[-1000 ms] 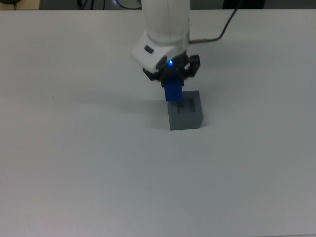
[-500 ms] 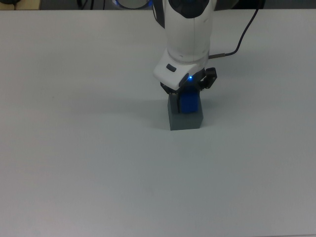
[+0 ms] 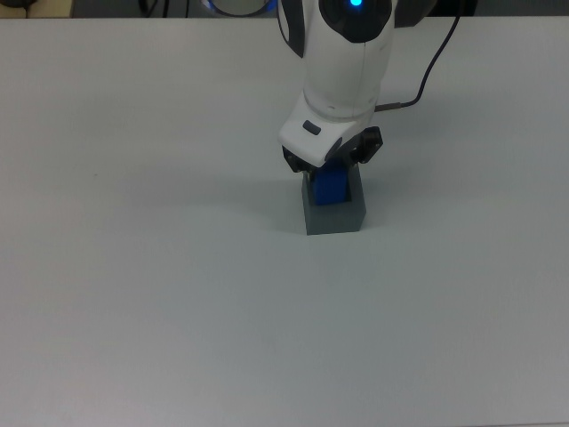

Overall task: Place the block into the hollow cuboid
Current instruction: 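Lower the blue block into the cube's square opening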

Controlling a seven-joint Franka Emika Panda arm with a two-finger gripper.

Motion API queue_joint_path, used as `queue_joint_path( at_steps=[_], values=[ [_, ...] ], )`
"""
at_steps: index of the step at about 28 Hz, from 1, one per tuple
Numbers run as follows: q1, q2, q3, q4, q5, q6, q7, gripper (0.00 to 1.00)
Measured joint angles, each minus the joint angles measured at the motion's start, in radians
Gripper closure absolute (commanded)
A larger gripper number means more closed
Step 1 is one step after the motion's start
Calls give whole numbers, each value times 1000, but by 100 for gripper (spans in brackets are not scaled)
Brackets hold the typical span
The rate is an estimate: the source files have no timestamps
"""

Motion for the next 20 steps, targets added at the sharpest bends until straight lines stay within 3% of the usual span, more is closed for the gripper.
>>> queue_joint_path(
  at_steps=[20],
  values=[
    [4,-2,20,3,-9,-51,0,69]
  ],
)
